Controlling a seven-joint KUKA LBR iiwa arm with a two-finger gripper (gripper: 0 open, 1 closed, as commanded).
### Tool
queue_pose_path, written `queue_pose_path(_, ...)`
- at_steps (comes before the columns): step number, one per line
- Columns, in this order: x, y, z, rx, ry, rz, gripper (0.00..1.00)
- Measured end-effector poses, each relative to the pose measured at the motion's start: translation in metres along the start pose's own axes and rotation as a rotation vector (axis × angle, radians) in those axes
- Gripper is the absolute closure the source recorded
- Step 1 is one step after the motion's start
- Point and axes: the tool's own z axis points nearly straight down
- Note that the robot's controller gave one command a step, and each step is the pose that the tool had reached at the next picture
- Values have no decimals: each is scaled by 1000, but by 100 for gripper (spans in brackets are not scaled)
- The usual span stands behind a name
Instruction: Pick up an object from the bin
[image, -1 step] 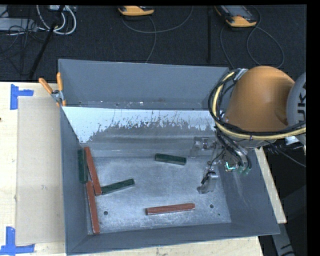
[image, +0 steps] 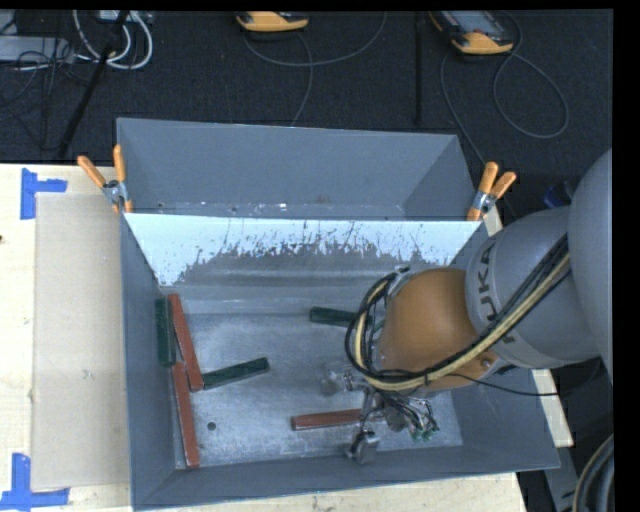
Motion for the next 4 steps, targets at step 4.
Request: queue_pose_path(4,-1,10,-4,0,-3,-107,0)
